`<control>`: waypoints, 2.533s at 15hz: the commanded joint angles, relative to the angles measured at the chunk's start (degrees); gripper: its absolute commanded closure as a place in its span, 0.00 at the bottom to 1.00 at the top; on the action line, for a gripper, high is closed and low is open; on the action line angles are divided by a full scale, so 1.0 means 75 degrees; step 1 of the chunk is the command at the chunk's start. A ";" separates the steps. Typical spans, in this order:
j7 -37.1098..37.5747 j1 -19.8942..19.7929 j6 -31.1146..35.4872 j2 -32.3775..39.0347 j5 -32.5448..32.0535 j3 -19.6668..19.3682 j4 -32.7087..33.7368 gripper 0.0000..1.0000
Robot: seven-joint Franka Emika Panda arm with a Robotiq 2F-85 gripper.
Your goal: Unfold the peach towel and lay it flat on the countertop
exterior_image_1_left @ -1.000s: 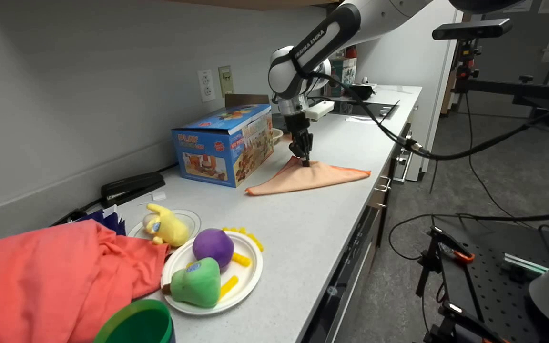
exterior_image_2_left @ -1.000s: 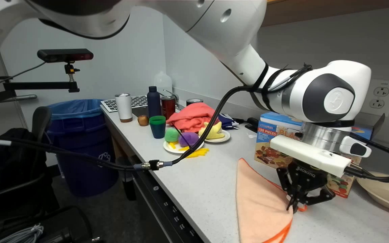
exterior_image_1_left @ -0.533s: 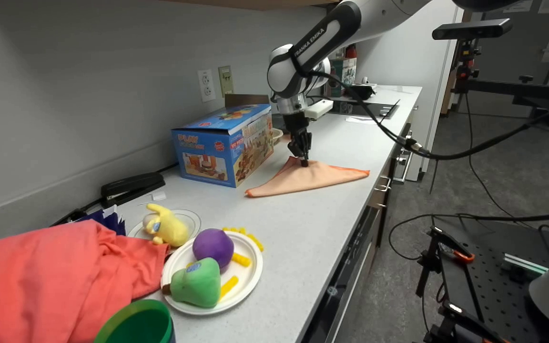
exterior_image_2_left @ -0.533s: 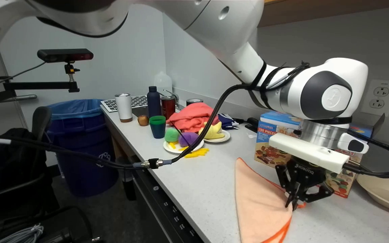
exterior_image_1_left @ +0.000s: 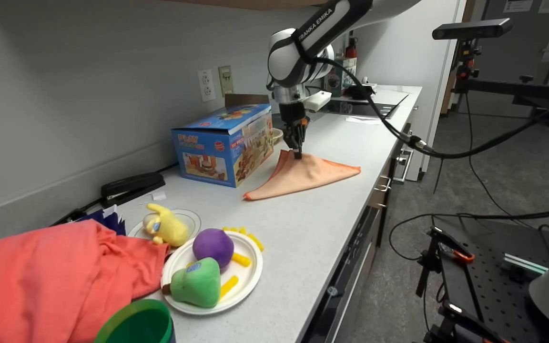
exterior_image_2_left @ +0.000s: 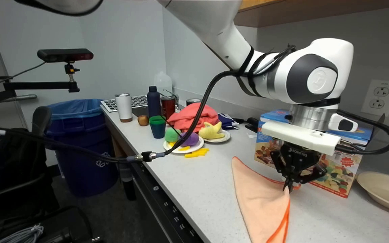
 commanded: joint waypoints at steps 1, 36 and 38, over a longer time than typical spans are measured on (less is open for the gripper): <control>-0.0166 0.0067 0.0853 -0.0593 -0.0053 -0.0005 -0.0819 0.99; -0.0026 0.0086 0.0982 -0.0232 0.0495 0.0051 -0.0266 0.00; 0.0276 0.0068 0.0862 -0.0003 0.0604 0.0065 0.0069 0.00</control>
